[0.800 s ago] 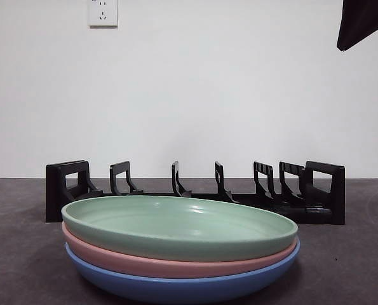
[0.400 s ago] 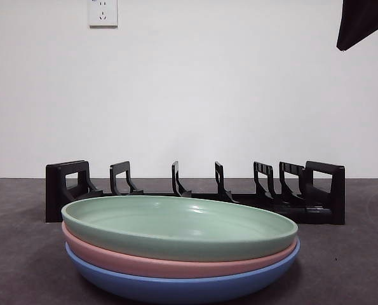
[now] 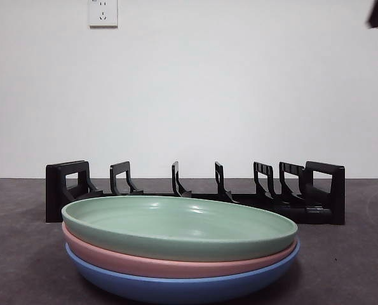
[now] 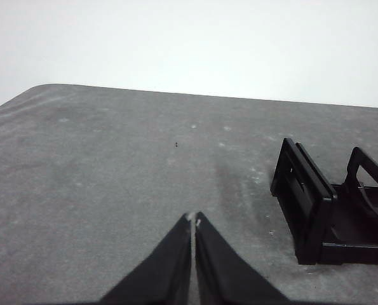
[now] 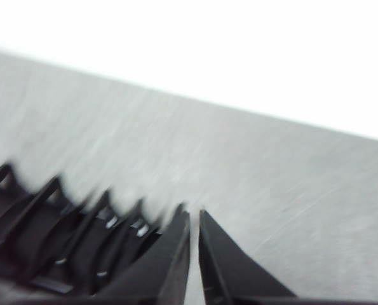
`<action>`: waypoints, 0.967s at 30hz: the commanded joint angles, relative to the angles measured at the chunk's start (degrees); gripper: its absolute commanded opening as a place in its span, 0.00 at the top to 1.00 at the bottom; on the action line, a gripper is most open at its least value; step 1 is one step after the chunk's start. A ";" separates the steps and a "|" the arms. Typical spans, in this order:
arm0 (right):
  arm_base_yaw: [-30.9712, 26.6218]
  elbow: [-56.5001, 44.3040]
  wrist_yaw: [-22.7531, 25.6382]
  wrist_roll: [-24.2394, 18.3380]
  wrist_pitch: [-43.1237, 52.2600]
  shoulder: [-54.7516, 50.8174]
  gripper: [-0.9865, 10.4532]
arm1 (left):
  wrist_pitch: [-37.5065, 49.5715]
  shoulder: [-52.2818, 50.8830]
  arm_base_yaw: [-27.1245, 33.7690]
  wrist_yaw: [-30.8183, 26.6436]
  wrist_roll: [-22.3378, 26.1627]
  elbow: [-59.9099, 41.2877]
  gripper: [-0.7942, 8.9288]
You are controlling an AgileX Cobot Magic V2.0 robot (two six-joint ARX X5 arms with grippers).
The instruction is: Place the plate
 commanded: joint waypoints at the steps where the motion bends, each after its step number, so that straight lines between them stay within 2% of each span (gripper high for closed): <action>1: -2.23 -15.06 -0.09 0.96 8.00 -11.76 0.89 | 0.70 -0.07 0.15 0.09 0.04 -1.09 0.91; 7: -9.66 -31.78 -0.09 3.30 9.16 -31.78 0.89 | 0.70 -0.07 0.15 0.09 0.02 -1.09 0.91; 12: -13.46 -38.38 -0.09 4.28 9.27 -39.76 0.89 | 0.68 -0.07 0.15 0.09 0.02 -1.09 0.91; 29: -13.68 -39.78 -0.26 5.14 9.79 -42.01 0.89 | 0.70 -0.07 0.15 0.09 0.02 -1.07 0.91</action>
